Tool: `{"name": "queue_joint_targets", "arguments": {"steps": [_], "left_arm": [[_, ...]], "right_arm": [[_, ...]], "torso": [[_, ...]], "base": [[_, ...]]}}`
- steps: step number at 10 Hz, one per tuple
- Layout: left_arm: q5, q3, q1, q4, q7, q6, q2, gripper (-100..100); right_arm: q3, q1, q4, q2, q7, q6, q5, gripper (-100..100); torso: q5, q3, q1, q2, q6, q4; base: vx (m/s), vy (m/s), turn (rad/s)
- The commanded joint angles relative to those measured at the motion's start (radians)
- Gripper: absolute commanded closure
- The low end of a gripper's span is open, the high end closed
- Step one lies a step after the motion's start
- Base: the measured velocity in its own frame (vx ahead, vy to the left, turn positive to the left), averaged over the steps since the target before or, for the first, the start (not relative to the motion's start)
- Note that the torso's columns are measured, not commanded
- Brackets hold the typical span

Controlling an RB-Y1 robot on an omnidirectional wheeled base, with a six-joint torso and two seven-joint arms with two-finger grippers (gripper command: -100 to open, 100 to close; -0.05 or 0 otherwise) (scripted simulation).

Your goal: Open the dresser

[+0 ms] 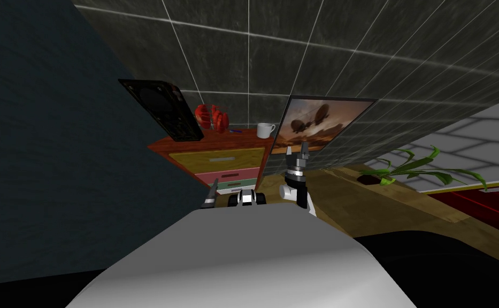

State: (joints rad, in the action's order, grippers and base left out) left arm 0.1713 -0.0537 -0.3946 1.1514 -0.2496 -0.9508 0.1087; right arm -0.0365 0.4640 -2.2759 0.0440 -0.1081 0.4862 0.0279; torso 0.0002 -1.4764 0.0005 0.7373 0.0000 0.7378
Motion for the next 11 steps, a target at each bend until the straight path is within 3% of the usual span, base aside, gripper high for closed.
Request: {"name": "queue_joint_targets", "arguments": {"steps": [1,4,7,8,9,11], "left_arm": [[0.005,0.0,0.005,-0.049,-0.007,-0.012,-0.044,-100],[0.009,-0.001,0.009,-0.084,-0.012,-0.022,-0.104,-100],[0.006,-0.004,0.018,-0.046,0.0,0.02,-0.086,-100],[0.005,-0.005,0.019,-0.059,-0.001,0.006,-0.085,-100],[0.007,-0.002,0.013,-0.079,-0.01,-0.018,-0.093,100],[0.009,0.0,-0.002,-0.048,0.003,-0.003,-0.085,100]], "right_arm": [[0.0,0.0,0.0,0.0,0.0,0.0,0.0,0],[0.0,0.0,0.0,0.0,0.0,0.0,0.0,0],[0.0,0.0,0.0,0.0,0.0,0.0,0.0,0],[0.0,0.0,0.0,0.0,0.0,0.0,0.0,0],[0.0,0.0,0.0,0.0,0.0,0.0,0.0,0],[0.0,0.0,0.0,0.0,0.0,0.0,0.0,0]], "torso": [[0.0,0.0,-0.001,0.001,0.0,0.0],[0.0,0.001,0.0,0.002,0.0,0.0],[0.0,0.0,0.0,0.0,0.0,0.0],[0.0,-0.001,-0.001,-0.001,0.0,0.0],[0.0,0.0,0.0,0.001,0.0,0.0],[0.0,0.002,0.0,0.003,0.0,0.001]], "base": [[0.057,-0.012,-0.006],[0.037,-0.011,-0.004],[0.031,-0.012,-0.012],[0.025,-0.009,-0.001],[-0.022,0.013,0.026],[-0.062,0.003,0.009]]}}
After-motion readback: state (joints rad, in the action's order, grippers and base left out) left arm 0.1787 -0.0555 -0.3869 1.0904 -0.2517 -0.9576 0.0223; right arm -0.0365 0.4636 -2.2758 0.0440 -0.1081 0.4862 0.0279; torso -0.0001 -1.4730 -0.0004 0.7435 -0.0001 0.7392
